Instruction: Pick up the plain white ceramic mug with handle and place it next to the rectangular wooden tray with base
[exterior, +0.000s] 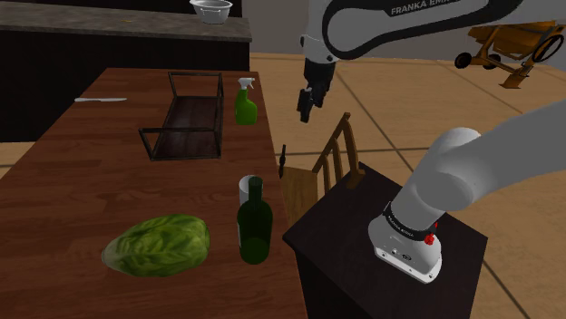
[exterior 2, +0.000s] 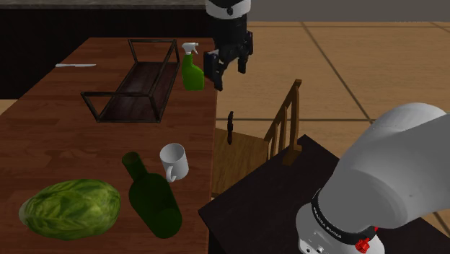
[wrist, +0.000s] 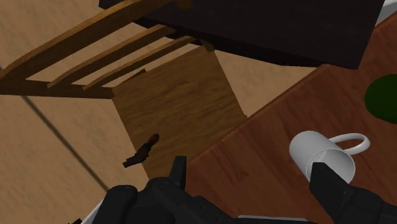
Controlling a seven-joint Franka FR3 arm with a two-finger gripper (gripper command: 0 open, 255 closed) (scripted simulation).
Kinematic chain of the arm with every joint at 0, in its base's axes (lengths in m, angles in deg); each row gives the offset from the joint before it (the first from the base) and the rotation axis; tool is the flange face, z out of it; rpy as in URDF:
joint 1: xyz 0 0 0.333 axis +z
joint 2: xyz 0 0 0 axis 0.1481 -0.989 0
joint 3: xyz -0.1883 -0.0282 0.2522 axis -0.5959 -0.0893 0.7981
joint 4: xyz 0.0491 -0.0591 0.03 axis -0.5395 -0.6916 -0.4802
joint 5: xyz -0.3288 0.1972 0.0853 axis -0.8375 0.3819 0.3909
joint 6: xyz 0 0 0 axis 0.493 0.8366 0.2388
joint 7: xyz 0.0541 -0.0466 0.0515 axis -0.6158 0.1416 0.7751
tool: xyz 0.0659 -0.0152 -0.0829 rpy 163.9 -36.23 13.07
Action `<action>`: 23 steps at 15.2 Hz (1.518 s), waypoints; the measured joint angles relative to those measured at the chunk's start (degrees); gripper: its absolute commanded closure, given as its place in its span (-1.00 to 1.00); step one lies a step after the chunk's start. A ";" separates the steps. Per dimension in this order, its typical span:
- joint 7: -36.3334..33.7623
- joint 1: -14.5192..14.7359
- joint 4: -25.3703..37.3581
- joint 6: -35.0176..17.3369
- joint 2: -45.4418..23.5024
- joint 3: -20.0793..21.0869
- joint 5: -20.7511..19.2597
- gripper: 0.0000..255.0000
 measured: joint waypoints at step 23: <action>-13.93 5.77 5.24 -34.65 -42.37 8.72 0.18 -1.00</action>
